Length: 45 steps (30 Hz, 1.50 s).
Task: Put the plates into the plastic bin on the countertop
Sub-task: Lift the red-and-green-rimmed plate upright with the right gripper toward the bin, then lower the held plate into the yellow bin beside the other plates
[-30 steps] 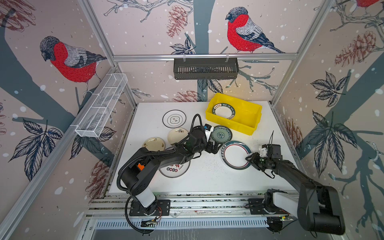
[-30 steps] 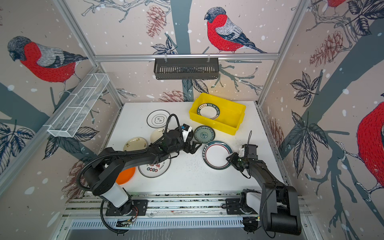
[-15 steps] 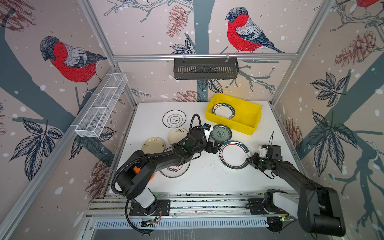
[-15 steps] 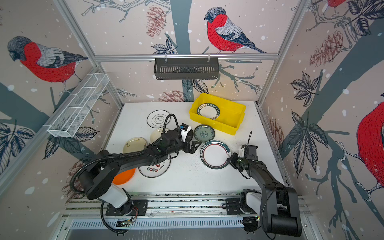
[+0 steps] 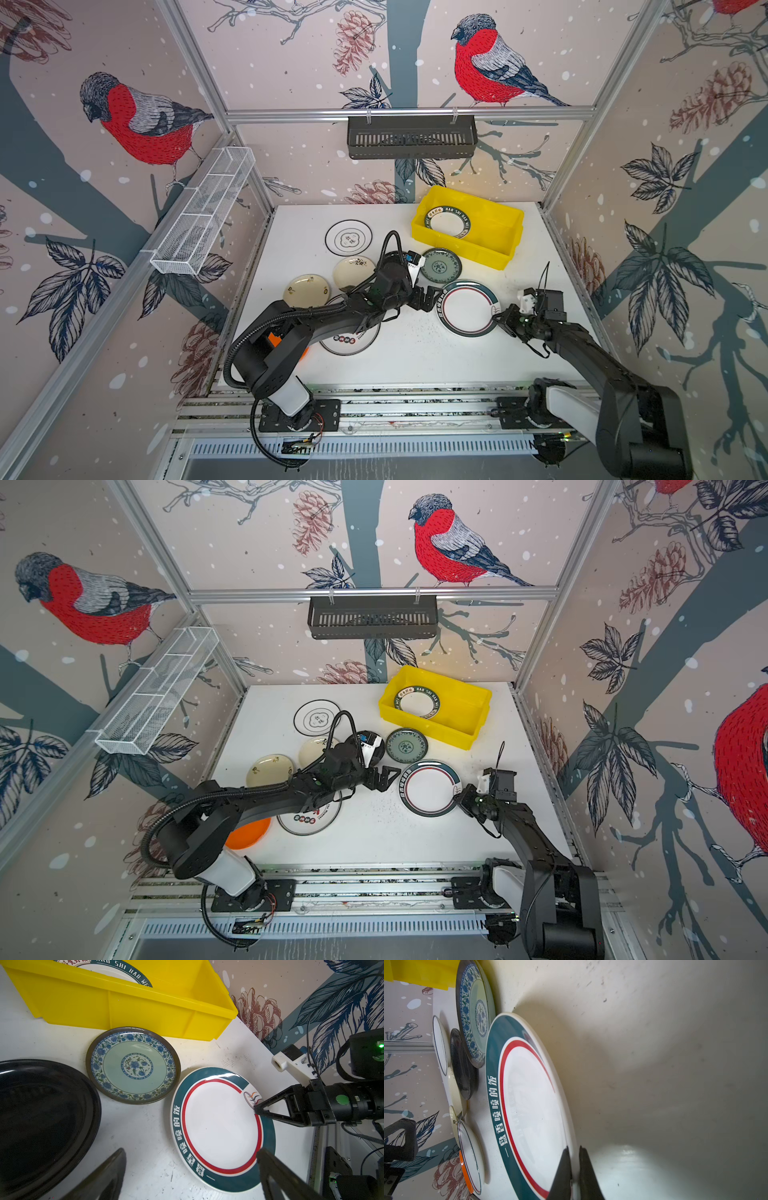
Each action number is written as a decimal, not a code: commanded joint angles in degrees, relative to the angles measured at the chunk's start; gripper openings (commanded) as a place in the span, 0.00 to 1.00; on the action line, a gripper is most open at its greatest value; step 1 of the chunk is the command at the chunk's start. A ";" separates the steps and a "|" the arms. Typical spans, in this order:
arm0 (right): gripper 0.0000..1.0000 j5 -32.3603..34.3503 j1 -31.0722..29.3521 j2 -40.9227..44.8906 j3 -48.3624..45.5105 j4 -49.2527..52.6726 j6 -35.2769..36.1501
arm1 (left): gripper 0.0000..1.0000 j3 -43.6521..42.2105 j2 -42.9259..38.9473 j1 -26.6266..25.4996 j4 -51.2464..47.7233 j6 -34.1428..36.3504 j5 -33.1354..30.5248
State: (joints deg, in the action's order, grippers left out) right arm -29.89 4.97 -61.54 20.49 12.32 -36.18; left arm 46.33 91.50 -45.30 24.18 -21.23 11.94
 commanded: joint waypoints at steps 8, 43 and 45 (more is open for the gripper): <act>0.00 9.29 1.36 7.52 7.85 12.33 -0.10 | 0.97 0.34 -2.72 -0.21 -1.33 1.29 -2.88; 0.00 21.20 -4.94 -33.52 61.80 0.58 2.96 | 0.97 0.42 -10.03 -0.14 -7.66 6.16 -10.06; 0.00 21.91 -5.74 -37.25 64.73 0.90 3.27 | 0.97 0.00 -10.98 -0.14 -8.72 6.39 -10.89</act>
State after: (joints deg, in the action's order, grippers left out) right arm -10.39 -0.03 -96.05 82.46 15.97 -33.69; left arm 46.87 81.60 -45.32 16.38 -16.05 2.66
